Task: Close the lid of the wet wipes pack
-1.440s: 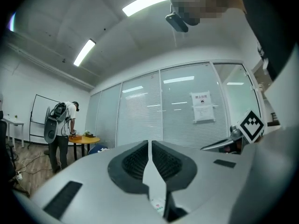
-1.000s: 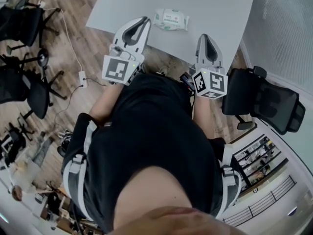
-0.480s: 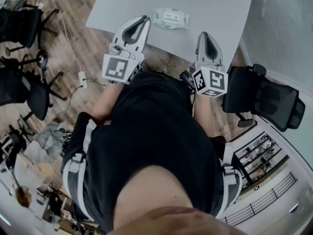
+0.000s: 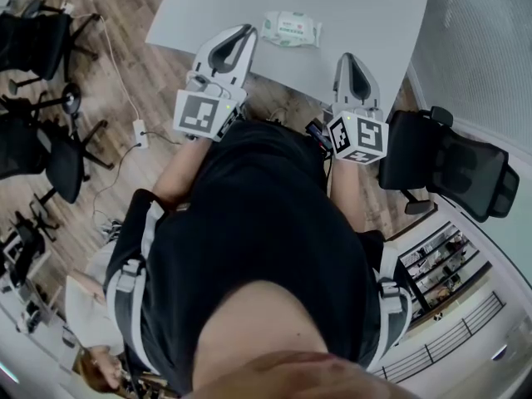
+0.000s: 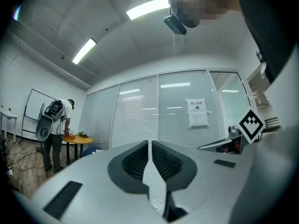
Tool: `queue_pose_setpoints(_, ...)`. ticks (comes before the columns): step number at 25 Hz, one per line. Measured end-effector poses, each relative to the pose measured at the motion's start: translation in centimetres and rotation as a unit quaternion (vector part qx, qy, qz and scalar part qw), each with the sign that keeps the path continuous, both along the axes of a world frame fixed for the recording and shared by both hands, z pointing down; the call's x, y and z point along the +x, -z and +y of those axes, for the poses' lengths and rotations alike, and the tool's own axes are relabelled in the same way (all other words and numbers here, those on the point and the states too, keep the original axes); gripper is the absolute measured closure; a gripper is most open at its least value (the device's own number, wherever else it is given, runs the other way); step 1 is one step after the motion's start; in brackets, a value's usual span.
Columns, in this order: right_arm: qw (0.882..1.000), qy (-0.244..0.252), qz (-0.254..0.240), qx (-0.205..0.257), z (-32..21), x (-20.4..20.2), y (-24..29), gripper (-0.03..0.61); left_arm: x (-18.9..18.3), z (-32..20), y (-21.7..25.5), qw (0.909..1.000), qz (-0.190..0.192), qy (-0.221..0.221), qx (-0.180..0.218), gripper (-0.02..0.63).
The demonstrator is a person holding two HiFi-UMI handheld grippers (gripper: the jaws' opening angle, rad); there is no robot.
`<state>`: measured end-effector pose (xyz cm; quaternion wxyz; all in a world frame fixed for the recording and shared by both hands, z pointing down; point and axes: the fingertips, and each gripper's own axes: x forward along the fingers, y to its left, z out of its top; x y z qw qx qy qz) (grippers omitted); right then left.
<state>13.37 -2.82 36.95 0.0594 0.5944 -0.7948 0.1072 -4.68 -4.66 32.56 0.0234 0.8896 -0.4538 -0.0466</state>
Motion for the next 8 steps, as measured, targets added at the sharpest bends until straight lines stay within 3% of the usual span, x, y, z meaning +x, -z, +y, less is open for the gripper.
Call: queue_pose_setpoints(8, 1.0, 0.0, 0.001, 0.003, 0.32, -0.29, 0.04, 0.557, -0.33, 0.15, -0.06, 1.0, -0.003, 0.004, -0.004, 0.572)
